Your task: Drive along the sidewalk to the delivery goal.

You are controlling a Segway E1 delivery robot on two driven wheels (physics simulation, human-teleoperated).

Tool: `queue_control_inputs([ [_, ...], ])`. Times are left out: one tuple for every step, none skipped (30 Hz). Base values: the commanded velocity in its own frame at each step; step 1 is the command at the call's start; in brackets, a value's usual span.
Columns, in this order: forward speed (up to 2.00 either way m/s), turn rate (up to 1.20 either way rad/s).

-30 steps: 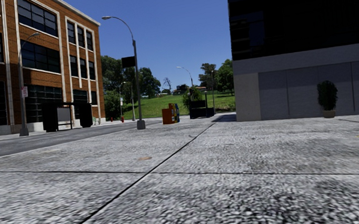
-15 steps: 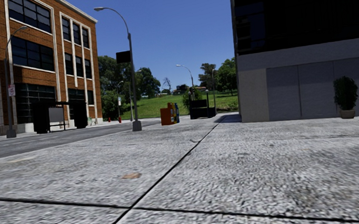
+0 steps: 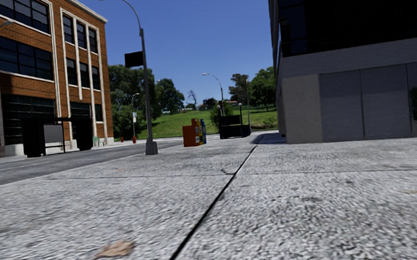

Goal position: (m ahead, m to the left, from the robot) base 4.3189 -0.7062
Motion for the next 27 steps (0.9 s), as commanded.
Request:
queue_control_inputs([
  [2.0,-0.21],
  [2.0,-0.22],
  [2.0,-0.22],
  [2.0,-0.22],
  [2.0,-0.22],
  [2.0,-0.22],
  [2.0,-0.22],
  [2.0,-0.22],
  [2.0,-0.22],
  [2.0,-0.22],
  [2.0,-0.22],
  [2.0,-0.25],
  [2.0,-0.27],
  [2.0,-0.28],
  [2.0,-0.28],
  [2.0,-0.28],
  [2.0,-0.3],
  [2.0,-0.32],
  [2.0,-0.34],
  [2.0,-0.34],
  [2.0,-0.34],
  [2.0,-0.35],
  [2.0,-0.38],
  [2.0,-0.41],
  [2.0,-0.48],
  [1.96,-0.52],
  [1.96,-0.52],
])
